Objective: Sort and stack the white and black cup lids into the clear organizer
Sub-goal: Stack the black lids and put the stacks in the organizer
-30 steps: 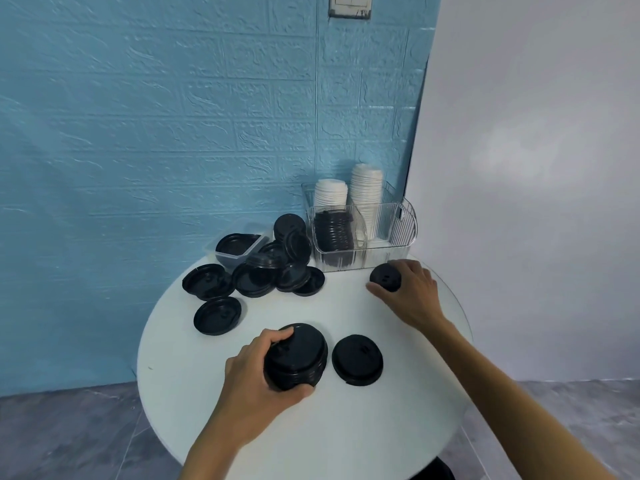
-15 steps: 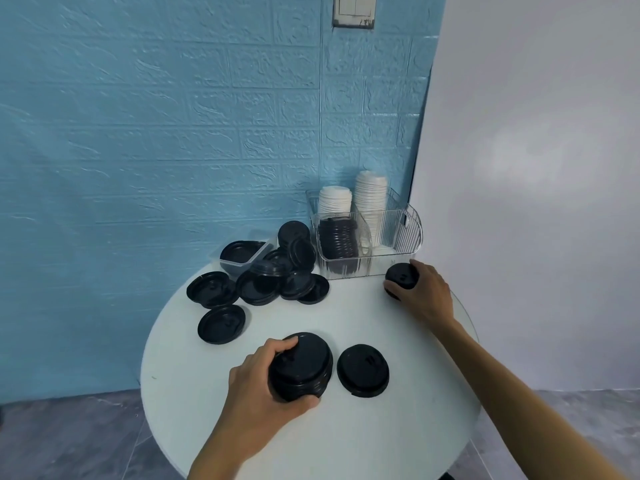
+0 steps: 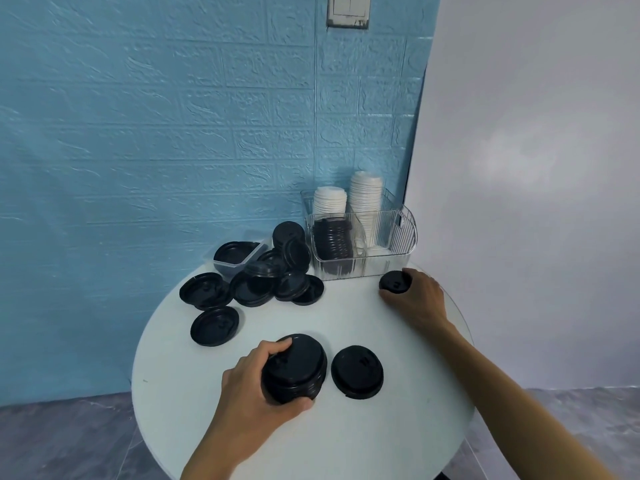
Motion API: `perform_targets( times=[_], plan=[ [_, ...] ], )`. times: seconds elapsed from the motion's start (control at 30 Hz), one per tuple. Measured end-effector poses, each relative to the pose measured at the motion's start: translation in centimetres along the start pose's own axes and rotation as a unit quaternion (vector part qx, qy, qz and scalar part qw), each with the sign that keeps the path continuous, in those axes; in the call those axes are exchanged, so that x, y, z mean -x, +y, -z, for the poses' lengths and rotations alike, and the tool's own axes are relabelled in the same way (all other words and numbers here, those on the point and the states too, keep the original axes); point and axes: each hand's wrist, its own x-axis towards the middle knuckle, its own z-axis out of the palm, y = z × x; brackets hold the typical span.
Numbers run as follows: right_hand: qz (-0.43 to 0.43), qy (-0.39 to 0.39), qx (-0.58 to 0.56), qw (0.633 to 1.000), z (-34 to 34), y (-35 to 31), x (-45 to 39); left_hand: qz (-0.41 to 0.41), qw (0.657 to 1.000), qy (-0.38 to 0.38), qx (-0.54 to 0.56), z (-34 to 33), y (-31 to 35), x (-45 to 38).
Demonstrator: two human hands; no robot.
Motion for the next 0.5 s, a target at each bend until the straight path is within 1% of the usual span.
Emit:
perform_targets(
  times=[0.1,0.2,0.37,0.43,0.5],
  plan=[
    [0.002,-0.009,-0.009,1.0,1.1,-0.9,1.7,-0.001,1.0,-0.001,0.0,0.0,0.1,0.0],
    [0.016,-0.024,-0.064,0.998,2.6,-2.0,5.3,-0.007,1.0,0.002,-0.004,0.0,0.2,0.1],
    [0.07,-0.11,-0.111,0.985,4.3,-3.5,13.4,-0.01,1.0,0.005,-0.007,0.0,0.2,0.0],
    [0.08,-0.133,-0.122,0.98,4.4,-3.7,15.2,-0.017,1.0,0.006,-0.015,0.0,0.3,0.0],
    [0.093,-0.147,-0.11,0.979,4.2,-4.0,16.0,-0.023,1.0,0.003,-0.021,-0.1,0.3,0.0]
  ],
)
